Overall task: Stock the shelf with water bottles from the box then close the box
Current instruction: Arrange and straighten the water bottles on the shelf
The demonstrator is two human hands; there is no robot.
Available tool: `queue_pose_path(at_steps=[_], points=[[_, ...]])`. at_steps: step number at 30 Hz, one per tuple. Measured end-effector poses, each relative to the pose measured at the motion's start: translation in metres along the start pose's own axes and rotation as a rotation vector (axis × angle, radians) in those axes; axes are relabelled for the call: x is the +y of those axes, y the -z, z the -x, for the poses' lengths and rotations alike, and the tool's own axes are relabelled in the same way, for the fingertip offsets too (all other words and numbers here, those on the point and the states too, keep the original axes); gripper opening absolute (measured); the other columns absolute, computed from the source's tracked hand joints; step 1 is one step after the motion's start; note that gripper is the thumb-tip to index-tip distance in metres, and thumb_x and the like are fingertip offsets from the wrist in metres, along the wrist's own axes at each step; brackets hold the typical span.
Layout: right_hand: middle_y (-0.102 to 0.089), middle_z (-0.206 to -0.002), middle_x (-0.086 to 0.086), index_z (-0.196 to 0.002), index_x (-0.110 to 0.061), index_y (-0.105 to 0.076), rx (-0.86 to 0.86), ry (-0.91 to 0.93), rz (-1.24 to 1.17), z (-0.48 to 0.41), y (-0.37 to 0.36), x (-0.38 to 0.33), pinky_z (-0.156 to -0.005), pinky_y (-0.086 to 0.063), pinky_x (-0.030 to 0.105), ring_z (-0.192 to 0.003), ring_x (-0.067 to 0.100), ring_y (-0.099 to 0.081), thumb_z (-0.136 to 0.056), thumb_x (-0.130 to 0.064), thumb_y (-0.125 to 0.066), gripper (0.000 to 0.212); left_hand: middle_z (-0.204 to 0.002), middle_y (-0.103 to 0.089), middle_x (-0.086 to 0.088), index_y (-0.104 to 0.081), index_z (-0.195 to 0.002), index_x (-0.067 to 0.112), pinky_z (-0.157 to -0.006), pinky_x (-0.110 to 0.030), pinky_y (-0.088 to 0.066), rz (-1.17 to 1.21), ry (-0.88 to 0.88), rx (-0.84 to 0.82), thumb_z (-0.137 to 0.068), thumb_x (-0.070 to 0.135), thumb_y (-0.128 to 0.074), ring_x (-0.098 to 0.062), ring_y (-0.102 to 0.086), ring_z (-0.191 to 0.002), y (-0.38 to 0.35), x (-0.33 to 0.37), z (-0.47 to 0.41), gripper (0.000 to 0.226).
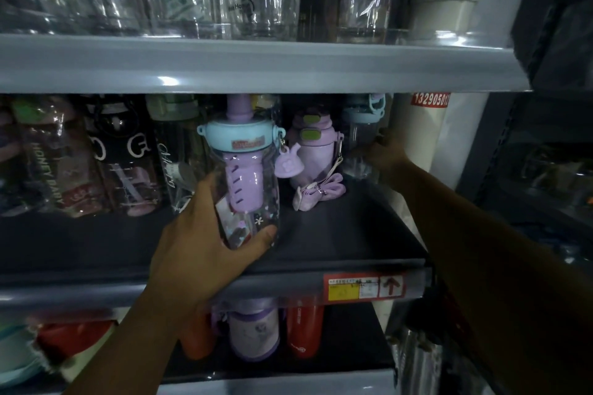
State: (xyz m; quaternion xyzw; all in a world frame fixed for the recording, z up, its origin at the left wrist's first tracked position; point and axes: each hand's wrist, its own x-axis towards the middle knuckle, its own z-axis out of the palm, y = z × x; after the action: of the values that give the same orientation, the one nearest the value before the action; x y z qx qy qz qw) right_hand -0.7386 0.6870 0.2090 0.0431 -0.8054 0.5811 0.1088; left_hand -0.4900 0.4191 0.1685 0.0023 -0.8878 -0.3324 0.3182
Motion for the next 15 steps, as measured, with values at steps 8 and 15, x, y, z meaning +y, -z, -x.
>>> queue_pose_path(at_steps=[8, 15], points=[[-0.064, -0.119, -0.003, -0.131, -0.014, -0.057, 0.015, 0.115, 0.081, 0.01, -0.007, 0.003, -0.098, -0.055, 0.042, -0.11, 0.021, -0.063, -0.073, -0.02, -0.09, 0.067, -0.112, -0.056, 0.024, -0.03, -0.14, 0.043, -0.085, -0.034, -0.049, 0.015, 0.018, -0.004, -0.055, 0.082, -0.064, -0.009, -0.059, -0.097, 0.0, 0.001, -0.001, 0.099], [-0.07, -0.123, -0.002, -0.138, -0.021, -0.054, 0.054, 0.151, 0.12, 0.029, -0.002, 0.002, -0.094, -0.058, 0.045, -0.106, 0.022, -0.069, -0.044, -0.058, -0.09, 0.108, -0.125, -0.066, 0.011, -0.031, -0.143, 0.041, -0.091, -0.043, -0.055, 0.024, 0.021, -0.007, -0.057, 0.083, -0.065, -0.019, -0.066, -0.107, 0.0, 0.002, 0.001, 0.102]])
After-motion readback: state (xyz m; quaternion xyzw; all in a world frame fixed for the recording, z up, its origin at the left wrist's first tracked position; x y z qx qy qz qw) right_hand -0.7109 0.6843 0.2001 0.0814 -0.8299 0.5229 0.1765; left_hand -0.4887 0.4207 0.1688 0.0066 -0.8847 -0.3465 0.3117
